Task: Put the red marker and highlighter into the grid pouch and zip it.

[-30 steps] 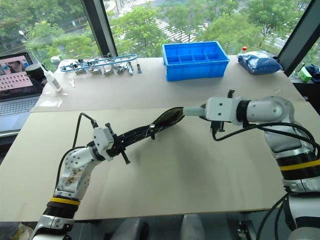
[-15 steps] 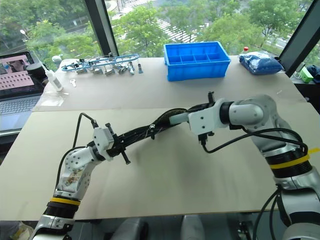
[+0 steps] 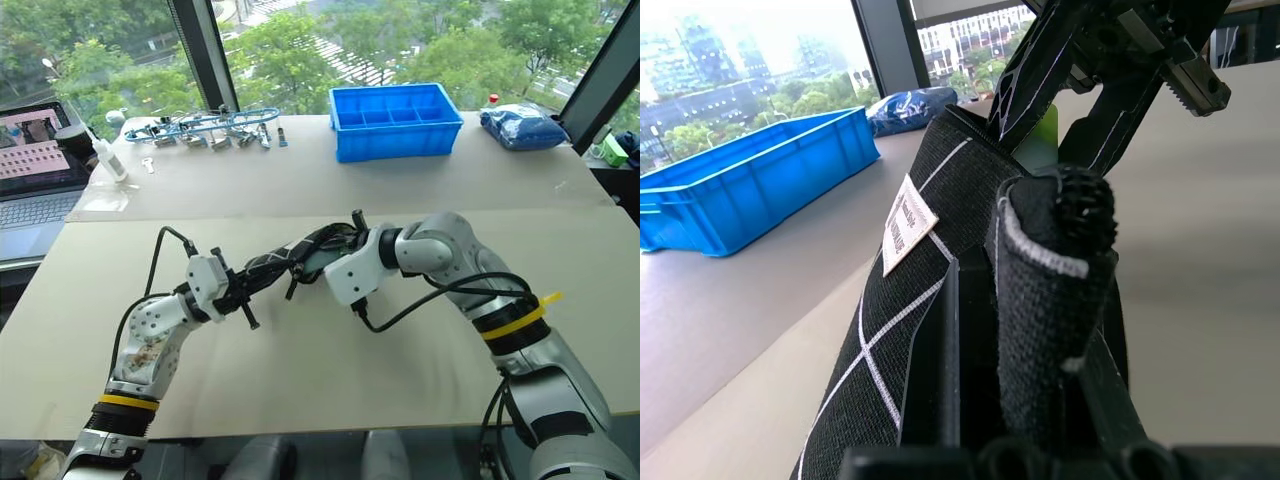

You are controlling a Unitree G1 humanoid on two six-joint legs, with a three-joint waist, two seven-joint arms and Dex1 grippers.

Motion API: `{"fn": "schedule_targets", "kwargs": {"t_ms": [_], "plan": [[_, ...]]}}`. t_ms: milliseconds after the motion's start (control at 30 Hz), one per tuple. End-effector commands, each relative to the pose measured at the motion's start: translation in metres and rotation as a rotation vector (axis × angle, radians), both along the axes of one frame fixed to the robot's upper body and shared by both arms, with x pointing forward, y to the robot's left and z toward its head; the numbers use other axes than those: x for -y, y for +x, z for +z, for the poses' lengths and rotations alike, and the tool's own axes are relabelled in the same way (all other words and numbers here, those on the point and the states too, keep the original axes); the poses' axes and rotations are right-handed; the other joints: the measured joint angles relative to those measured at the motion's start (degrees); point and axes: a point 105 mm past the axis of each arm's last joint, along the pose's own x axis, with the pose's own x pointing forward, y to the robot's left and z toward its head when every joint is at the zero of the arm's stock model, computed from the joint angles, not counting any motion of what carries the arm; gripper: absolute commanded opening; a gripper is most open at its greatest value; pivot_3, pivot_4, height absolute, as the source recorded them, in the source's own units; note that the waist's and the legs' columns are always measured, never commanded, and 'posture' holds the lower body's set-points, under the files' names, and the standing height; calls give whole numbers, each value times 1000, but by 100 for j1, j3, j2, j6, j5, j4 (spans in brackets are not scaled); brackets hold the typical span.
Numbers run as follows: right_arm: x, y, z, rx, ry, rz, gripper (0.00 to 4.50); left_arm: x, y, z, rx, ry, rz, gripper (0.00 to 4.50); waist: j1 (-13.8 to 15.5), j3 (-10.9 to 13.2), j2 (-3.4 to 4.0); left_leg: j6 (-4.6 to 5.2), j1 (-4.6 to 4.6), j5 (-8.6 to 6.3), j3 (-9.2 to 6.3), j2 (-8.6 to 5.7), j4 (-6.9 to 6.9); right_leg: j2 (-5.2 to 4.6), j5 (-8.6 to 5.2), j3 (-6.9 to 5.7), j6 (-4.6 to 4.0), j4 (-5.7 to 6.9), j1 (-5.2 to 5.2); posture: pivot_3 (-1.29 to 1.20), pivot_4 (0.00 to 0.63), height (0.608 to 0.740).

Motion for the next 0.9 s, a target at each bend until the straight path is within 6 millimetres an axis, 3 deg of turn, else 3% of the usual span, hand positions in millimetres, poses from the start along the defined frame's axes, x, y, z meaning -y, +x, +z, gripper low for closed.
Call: {"fn": "schedule_targets", "kwargs": {"t_ms": [33,233,333,533,900], "plan": [[-9,-7,1,26,-23,92,1035,9,-2,21,84,-24,-32,14,-5,0,0,0,0,0,0,0,-1,0,0,0,0,0,0,0,150,740],[22,22,43,44,26,-64,1035,7,-3,20,81,-23,-26,14,-16,0,0,1,0,0,0,0,-1,0,0,0,-1,1,0,0,150,740],[27,16,51,-16,40,-72,1035,7,-3,19,80,-18,-28,14,-15,0,0,1,0,-1,0,0,-2,0,0,0,-1,-2,0,0,150,740],[26,-4,49,-126,31,-55,1035,10,-3,20,82,-16,-34,14,-11,0,0,3,-2,-2,0,0,-2,0,0,0,-1,-4,0,0,150,740],[30,-3,72,-66,16,-73,1035,11,-6,18,76,-10,-45,14,-1,0,0,6,-1,-4,0,0,-1,0,0,0,-1,0,-1,0,150,740]]}}
